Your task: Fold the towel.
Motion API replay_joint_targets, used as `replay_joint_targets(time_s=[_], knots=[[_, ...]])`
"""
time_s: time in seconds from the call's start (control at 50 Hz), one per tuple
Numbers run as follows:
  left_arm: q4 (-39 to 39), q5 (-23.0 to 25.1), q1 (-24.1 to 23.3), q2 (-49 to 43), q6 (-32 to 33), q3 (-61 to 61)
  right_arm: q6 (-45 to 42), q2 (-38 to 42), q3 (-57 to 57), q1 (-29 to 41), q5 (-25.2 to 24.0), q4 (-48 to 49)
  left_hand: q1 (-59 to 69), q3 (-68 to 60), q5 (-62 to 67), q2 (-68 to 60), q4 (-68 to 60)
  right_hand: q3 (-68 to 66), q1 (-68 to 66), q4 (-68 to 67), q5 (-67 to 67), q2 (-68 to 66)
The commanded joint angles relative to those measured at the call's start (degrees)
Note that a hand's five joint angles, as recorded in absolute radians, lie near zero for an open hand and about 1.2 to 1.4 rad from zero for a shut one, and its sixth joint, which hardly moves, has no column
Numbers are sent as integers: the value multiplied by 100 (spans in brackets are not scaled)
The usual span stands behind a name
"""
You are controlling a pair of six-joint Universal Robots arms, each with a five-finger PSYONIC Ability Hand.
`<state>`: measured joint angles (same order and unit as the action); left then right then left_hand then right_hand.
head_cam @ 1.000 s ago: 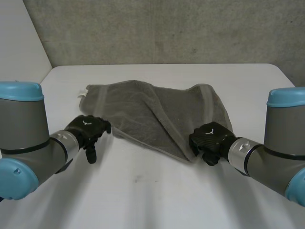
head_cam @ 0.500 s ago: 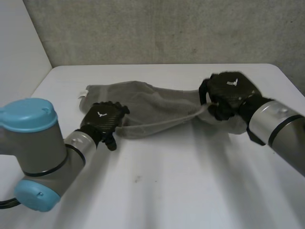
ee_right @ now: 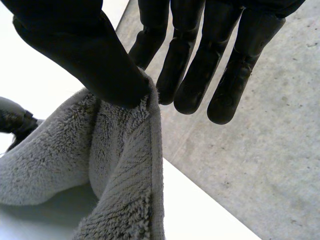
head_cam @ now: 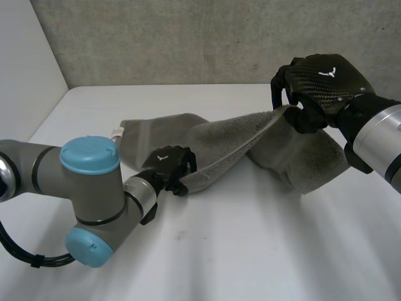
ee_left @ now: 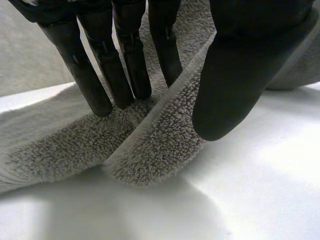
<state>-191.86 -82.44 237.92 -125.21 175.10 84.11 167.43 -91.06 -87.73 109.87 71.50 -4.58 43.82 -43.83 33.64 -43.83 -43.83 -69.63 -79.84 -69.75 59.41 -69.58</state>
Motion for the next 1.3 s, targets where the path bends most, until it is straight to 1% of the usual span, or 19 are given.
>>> replay_joint_targets(time_s=[0.02, 0.04, 0.12, 0.18, 0.3, 0.34, 0.36, 0.44, 0.48, 0.52, 0.54, 0.6, 0.82, 0.92, 0.98, 1.02, 1.14, 1.22, 1.3], knots=[[0, 168, -36, -30, -161, 18, 0, 0, 54, -45, -5, 10, 2285, -2283, 2303, -2284, -2284, -1037, -16, -1025, 1059, -1042], [8, 106, -27, -21, -152, 0, -9, 9, 63, -45, -5, 10, 3605, -3603, 3623, -3604, -3604, -1037, -16, -1025, 1059, -1042], [17, -149, 26, 102, -161, -18, -18, 18, 124, -45, -5, 10, 3618, -3617, 3636, -3617, -3617, -1037, -16, -1025, 1059, -1042], [96, -561, 201, 951, -82, -44, -35, 35, 203, -45, -22, 10, 3618, -3617, 3636, -3617, -3617, -1037, -16, -1025, 1059, -1042], [395, -536, 298, 2018, -29, -105, -88, 158, 387, -36, -31, -122, 3618, -3617, 3636, -3617, -3617, -1037, -16, -1025, 1059, -1042], [963, -396, 307, 2744, 251, -394, -97, 210, 440, -36, -40, -183, 3618, -3617, 3636, -3617, -3617, -1037, -16, -1025, 1059, -1042], [966, -395, 307, 2747, 252, -395, -106, 281, 519, -10, -31, -236, 3618, -3617, 3636, -3617, -3617, -1037, -16, -1025, 1059, -1042], [2088, -141, 325, 3195, 970, -1009, -141, 299, 564, -1, -31, -254, 3618, -3617, 3636, -3617, -3617, -1037, -16, -1025, 1059, -1042], [2469, -132, 377, 3196, 1290, -1248, -185, 281, 573, 8, -31, -254, 3618, -3617, 3636, -3617, -3617, -1037, -16, -1025, 1059, -1042], [3081, -184, 631, 3135, 1971, -1546, -193, 290, 573, 17, -31, -254, 3618, -3617, 3636, -3617, -3617, -1037, -16, -1025, 1059, -1042], [3085, -184, 632, 3134, 1975, -1547, -211, 299, 564, 25, -31, -245, 3618, -3617, 3636, -3617, -3617, -1037, -16, -1025, 1059, -1042], [3514, -211, 948, 2688, 2764, -1538, -220, 334, 529, 34, -31, -245, 3618, -3617, 3636, -3617, -3617, -1037, -16, -1025, 1059, -1042], [3269, -202, 966, 1104, 2863, -1310, -255, 869, 432, 43, -31, -228, 3618, -3617, 3636, -3617, -3617, -1037, -16, -1025, 1059, -1042], [2490, -228, 958, 332, 2863, -1275, -439, 1089, 336, 52, -14, -228, 3618, -3617, 3636, -3617, -3617, -1037, -16, -1025, 1059, -1042], [2329, -228, 958, 304, 2863, -1257, -501, 1204, 265, 34, -22, -210, 3618, -3617, 3636, -3617, -3617, -1037, -16, -1025, 1059, -1042], [2153, -228, 958, 313, 2837, -1117, -501, 1256, 256, 26, -31, -201, -195, 196, -177, 196, 196, -1037, -16, -1025, 1059, -1042], [2153, -246, 922, 856, 2766, -670, -510, 1424, 274, -18, -31, -192, -2112, 2113, -2094, 2113, 2113, -1037, -16, -1025, 1059, -1042], [2144, -237, 878, 1288, 2546, -281, -519, 1503, 283, -36, -31, -140, -2200, 2201, -2182, 2201, 2201, -1037, -16, -1025, 1059, -1042], [2135, -237, 852, 1823, 1759, 253, -519, 1556, 283, -36, -31, -113, -2183, 2184, -2165, 2184, 2184, -1037, -16, -1025, 1059, -1042]])
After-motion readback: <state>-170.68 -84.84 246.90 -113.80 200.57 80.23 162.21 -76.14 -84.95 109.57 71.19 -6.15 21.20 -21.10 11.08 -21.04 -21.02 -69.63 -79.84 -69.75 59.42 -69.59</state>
